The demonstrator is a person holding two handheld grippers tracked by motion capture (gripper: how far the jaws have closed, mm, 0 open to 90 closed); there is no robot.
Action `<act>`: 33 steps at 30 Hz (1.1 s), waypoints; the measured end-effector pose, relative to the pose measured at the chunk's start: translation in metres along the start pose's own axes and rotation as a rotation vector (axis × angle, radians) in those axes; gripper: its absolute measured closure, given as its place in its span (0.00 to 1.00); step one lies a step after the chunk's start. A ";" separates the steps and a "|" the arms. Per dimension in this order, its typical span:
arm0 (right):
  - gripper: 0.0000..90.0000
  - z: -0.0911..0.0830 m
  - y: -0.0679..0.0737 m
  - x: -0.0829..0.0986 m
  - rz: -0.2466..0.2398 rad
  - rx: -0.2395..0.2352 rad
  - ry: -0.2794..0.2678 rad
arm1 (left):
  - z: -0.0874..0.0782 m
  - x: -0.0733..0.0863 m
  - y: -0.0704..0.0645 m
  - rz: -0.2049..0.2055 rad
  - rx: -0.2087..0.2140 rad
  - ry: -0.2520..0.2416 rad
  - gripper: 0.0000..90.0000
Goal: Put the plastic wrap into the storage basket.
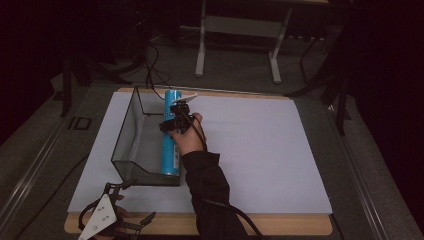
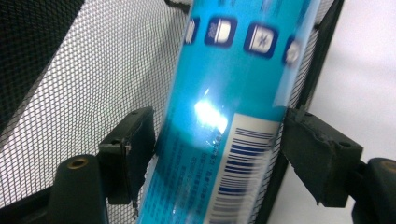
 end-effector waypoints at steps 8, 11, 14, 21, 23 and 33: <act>0.16 -0.025 -0.003 -0.007 -0.105 -0.072 -0.040 | 0.001 0.001 0.000 0.002 0.001 0.003 0.00; 0.15 -0.032 -0.009 -0.008 -0.128 -0.085 -0.049 | 0.001 0.001 0.000 0.003 0.001 0.006 0.00; 0.15 -0.040 -0.017 -0.009 -0.132 -0.100 -0.063 | 0.001 0.001 -0.001 0.002 0.003 0.008 0.00; 0.15 -0.063 -0.048 -0.009 -0.153 -0.062 -0.115 | 0.003 0.002 -0.001 0.001 0.005 0.012 0.00; 0.15 -0.069 -0.058 -0.008 -0.143 -0.055 -0.126 | 0.003 0.002 -0.001 0.001 0.005 0.012 0.00; 0.16 -0.095 -0.100 -0.003 -0.142 0.001 -0.194 | 0.005 0.003 -0.001 0.002 0.007 0.016 0.00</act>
Point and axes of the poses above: each handheld gripper's, and its own axes: z roughly forward along the jaws, x roughly out of its underside, y roughly to its left, the point moved 7 cm from there along z, roughly forward along the jaws, and after that the axes turned 11 degrees about z, right-handed, at the moved point
